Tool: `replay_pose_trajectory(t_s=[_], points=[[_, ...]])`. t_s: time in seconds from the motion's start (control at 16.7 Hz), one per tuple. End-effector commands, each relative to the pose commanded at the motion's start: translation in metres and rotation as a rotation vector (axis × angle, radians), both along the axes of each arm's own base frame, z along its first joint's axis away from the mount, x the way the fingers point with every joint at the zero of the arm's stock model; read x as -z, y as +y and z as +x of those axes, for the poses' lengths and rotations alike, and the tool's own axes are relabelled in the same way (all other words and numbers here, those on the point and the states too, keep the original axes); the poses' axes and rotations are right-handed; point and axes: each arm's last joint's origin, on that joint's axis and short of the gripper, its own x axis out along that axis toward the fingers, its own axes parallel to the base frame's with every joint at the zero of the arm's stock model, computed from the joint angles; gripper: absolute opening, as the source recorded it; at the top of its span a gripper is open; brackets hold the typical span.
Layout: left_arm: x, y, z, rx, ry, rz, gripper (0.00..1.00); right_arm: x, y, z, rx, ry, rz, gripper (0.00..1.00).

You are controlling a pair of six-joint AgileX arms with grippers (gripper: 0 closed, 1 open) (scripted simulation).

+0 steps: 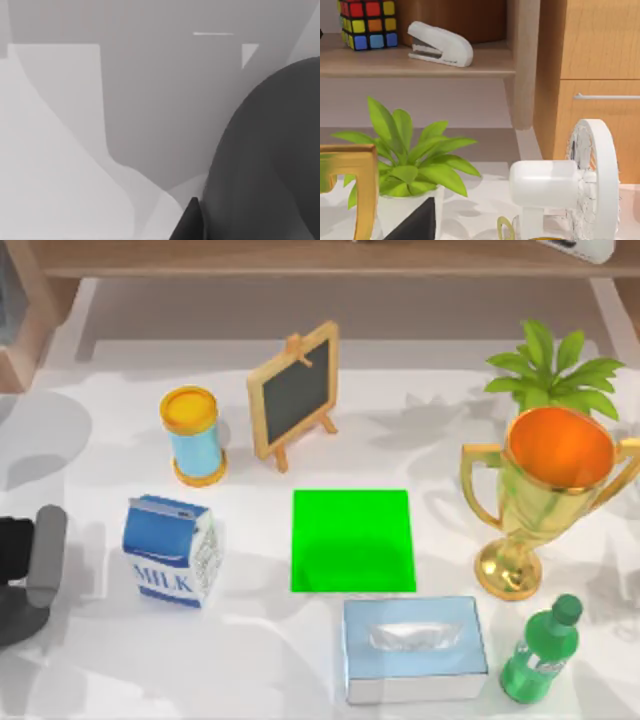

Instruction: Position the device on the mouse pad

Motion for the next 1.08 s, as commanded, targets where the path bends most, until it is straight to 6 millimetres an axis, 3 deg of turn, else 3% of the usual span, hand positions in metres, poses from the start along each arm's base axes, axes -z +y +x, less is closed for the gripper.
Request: replay_pose_trajectory(t_s=[0.12,0.18,0.42,0.84,1.08], points=[[0.0,0.0,0.0,0.0,0.0,0.0,0.0,0.0,0.0,0.0,0.0,0.0,0.0,1.0],[-0.021,-0.001,-0.002,-0.026,-0.004,0.002,0.0,0.0,0.0,0.0,0.0,0.0,0.0,1.0],[-0.038,0.001,0.002,-0.031,-0.004,0.002,0.0,0.0,0.0,0.0,0.0,0.0,0.0,1.0],[-0.113,0.0,-0.001,-0.026,0.01,0.001,0.0,0.0,0.0,0.0,0.0,0.0,0.0,1.0],[-0.121,-0.001,-0.002,-0.026,-0.004,0.002,0.0,0.0,0.0,0.0,0.0,0.0,0.0,1.0]])
